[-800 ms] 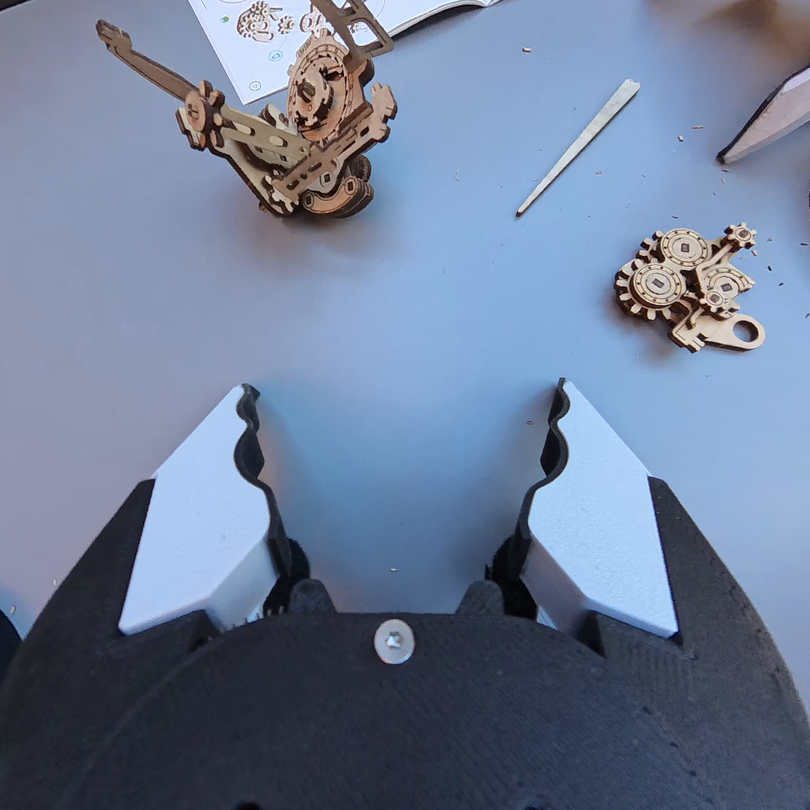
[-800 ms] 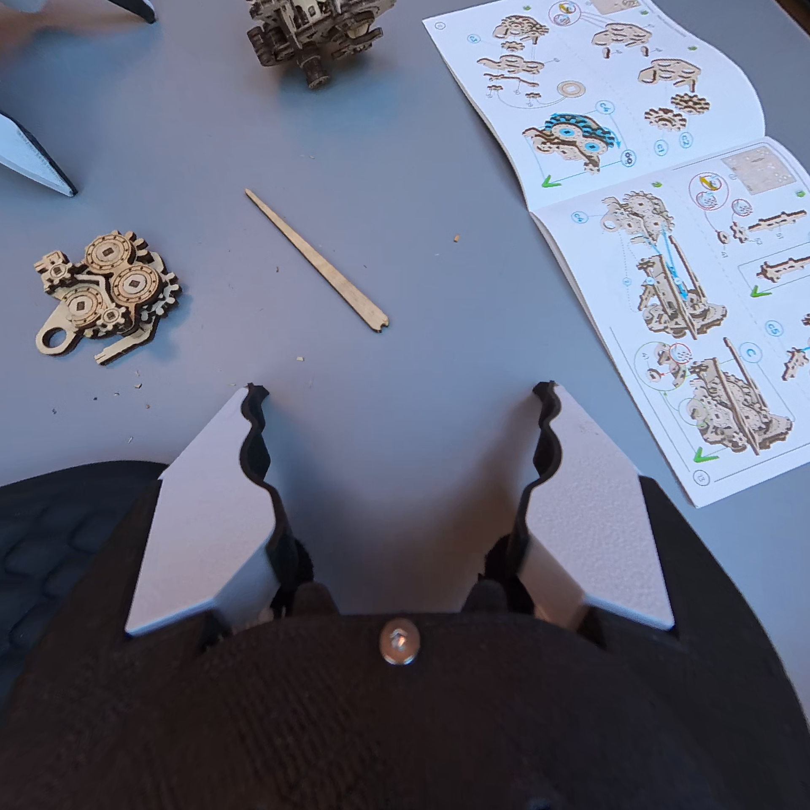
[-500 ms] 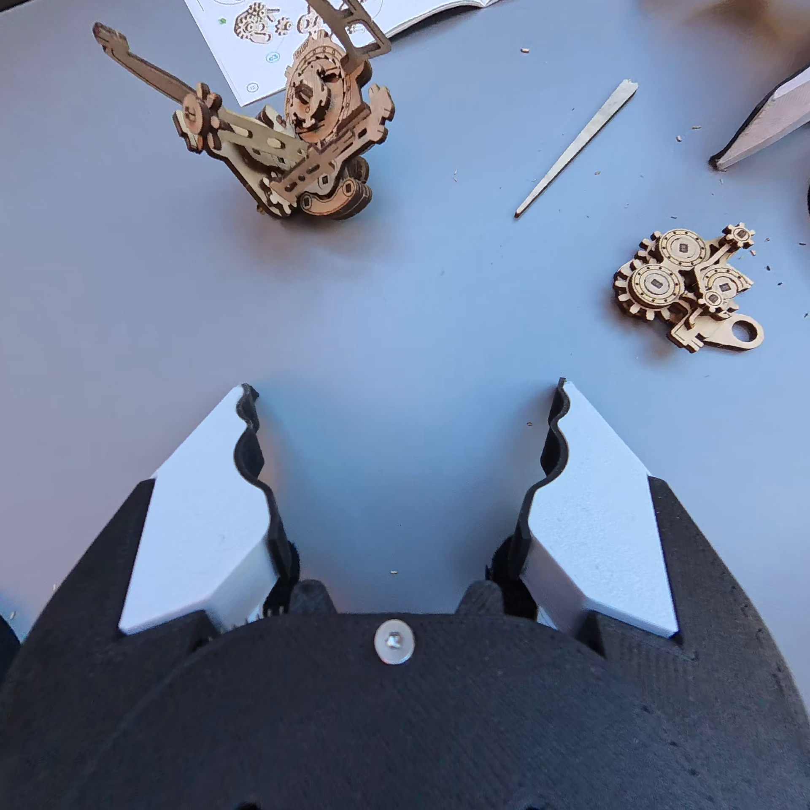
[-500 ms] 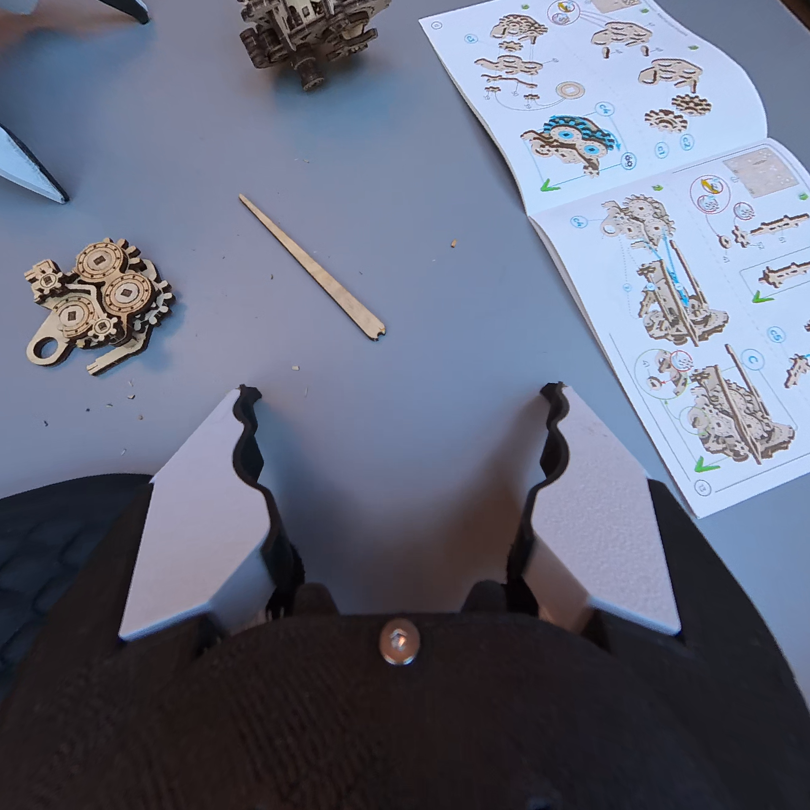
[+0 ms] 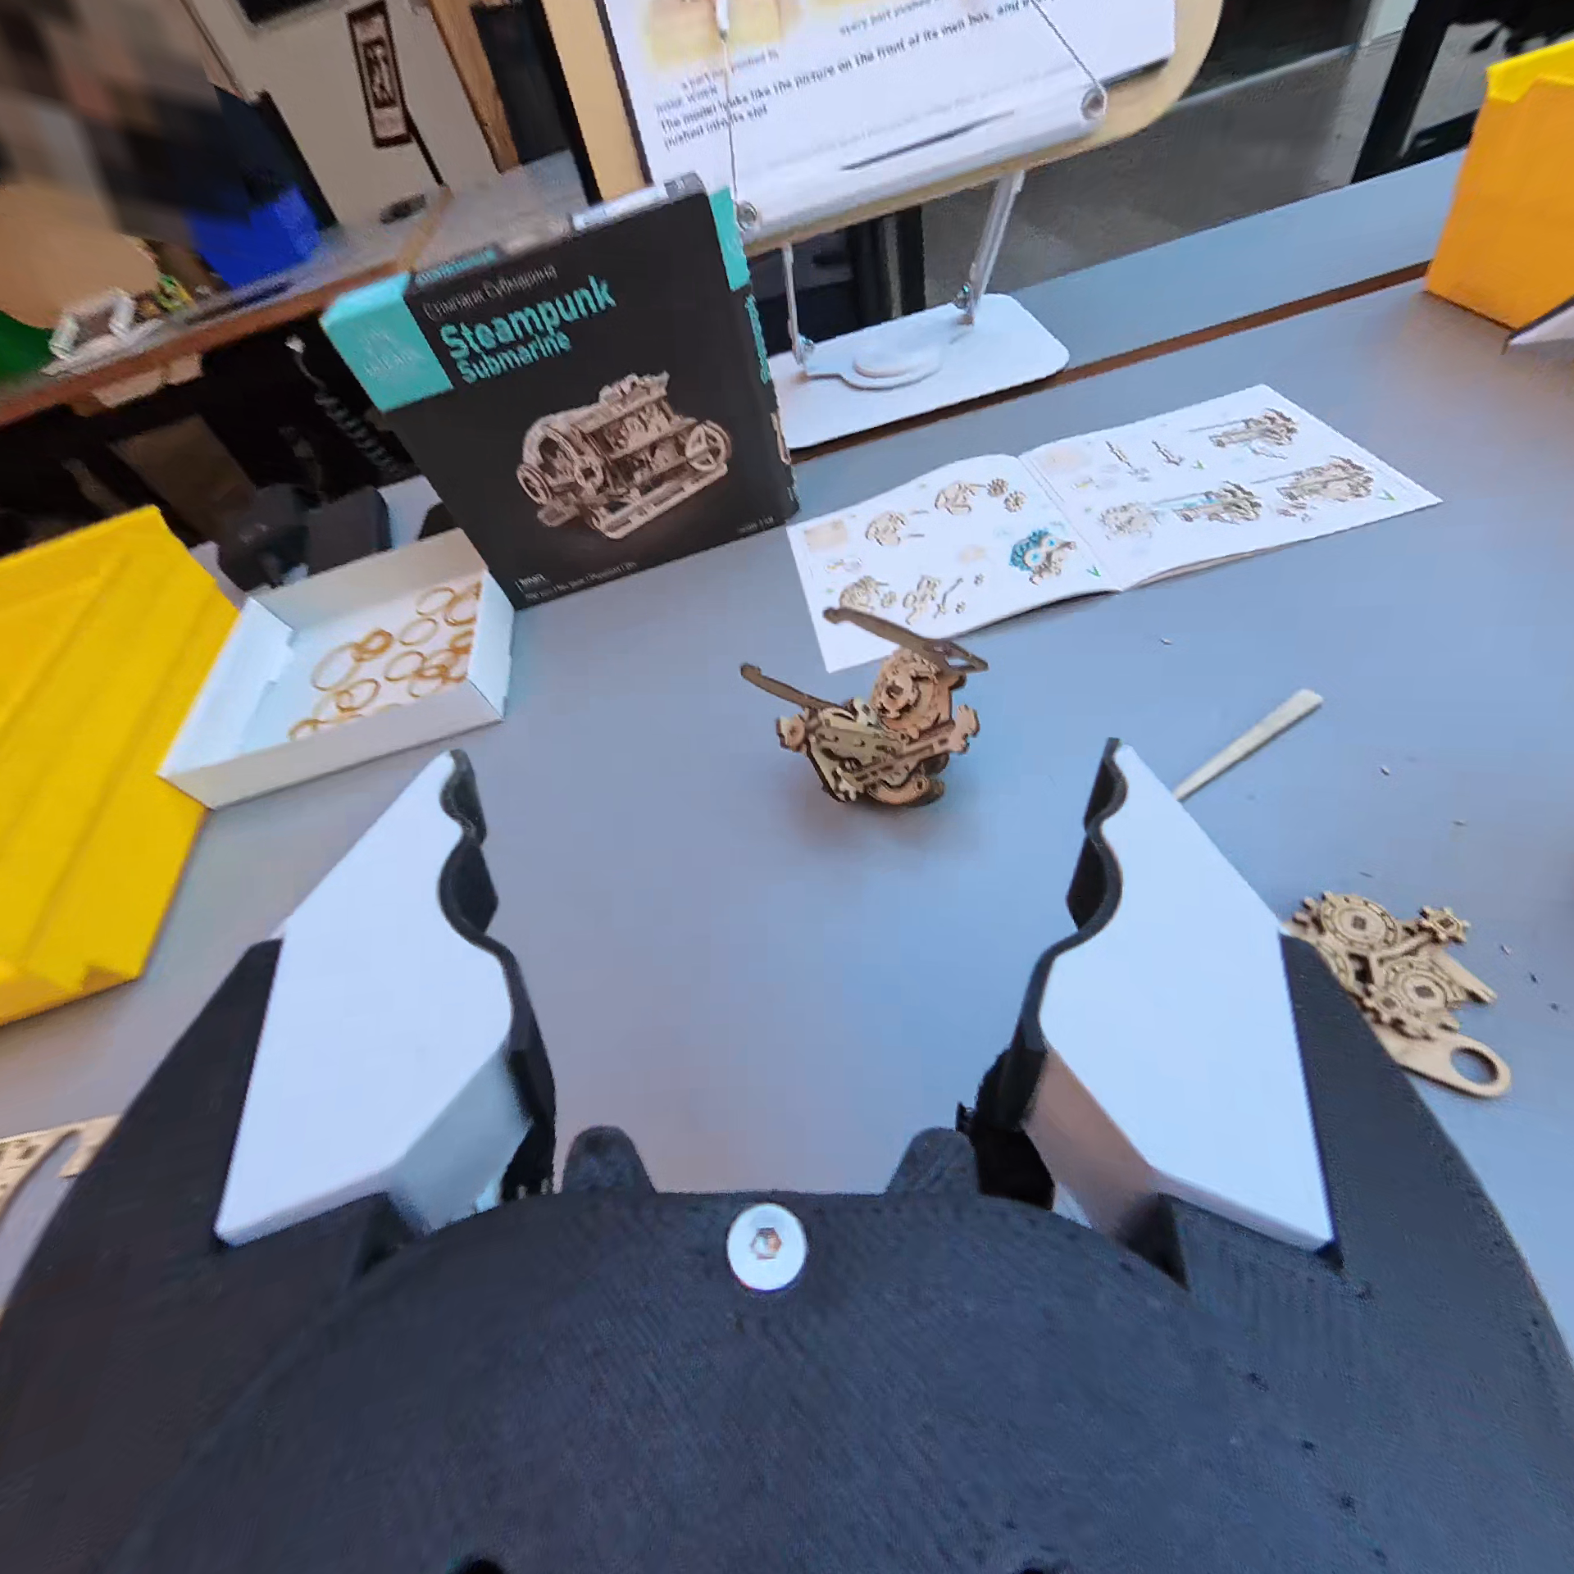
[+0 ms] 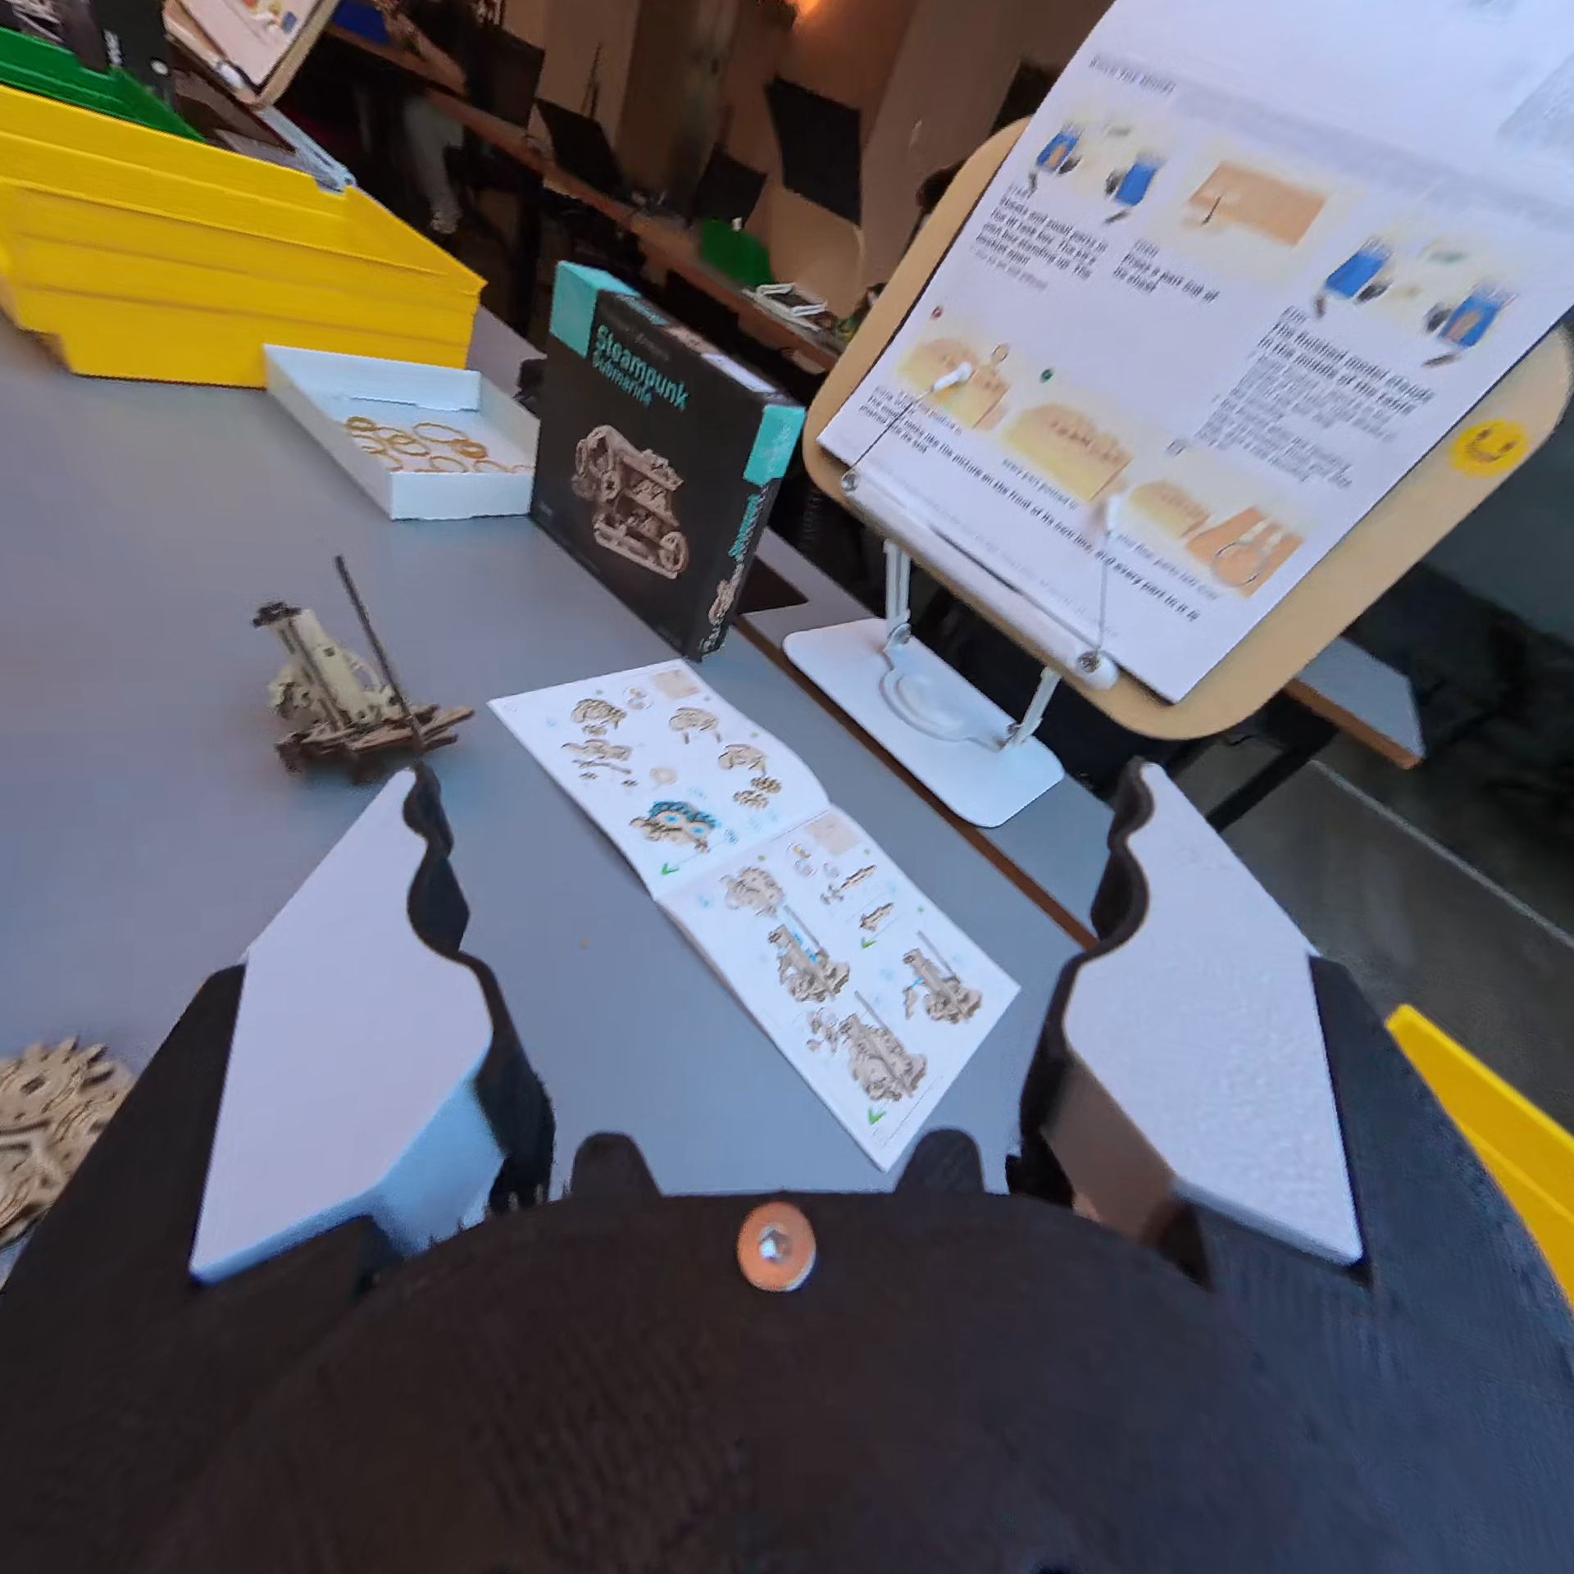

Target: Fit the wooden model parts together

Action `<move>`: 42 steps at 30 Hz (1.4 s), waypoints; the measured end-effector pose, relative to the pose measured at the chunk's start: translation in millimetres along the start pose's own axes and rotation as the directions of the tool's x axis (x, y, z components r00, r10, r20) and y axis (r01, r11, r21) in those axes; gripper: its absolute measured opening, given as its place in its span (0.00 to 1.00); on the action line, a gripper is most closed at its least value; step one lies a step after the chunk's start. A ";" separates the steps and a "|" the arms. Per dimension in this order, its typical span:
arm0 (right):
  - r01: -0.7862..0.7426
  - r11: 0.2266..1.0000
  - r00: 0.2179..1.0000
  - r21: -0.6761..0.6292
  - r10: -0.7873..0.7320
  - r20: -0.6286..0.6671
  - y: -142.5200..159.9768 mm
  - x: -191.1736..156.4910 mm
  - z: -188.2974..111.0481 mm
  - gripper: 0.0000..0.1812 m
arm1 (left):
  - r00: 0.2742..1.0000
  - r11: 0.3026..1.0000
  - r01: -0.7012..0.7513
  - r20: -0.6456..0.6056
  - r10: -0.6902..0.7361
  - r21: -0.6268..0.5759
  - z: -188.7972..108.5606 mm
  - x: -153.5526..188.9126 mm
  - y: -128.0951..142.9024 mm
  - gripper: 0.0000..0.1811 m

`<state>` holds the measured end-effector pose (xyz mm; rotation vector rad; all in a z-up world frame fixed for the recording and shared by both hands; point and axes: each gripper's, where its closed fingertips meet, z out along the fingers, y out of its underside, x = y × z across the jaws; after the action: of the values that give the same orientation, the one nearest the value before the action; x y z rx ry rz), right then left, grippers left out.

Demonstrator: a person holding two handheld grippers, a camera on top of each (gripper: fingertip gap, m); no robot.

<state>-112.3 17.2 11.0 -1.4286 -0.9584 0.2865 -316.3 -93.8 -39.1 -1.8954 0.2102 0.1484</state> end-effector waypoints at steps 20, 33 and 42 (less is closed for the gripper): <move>0.006 0.999 1.000 -0.054 -0.007 -0.016 3.6 -4.5 16.0 0.57 | 0.921 0.993 0.092 -0.385 -0.057 0.074 -4.8 70.9 -17.5 0.54; -0.066 0.994 0.904 0.092 0.021 0.427 71.1 -63.7 -42.4 0.21 | 0.826 0.962 0.012 -0.545 0.144 0.272 -9.7 83.8 -20.6 0.00; 0.149 0.964 0.928 0.222 -0.214 0.305 78.3 -63.2 -38.9 0.00 | 0.602 0.941 -0.010 -0.749 0.276 0.338 27.7 149.6 -62.8 0.16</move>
<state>-95.2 -39.4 -79.2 -1.1207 -1.2891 0.4766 -156.6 -58.4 -21.1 -1.5095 0.9491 -0.6204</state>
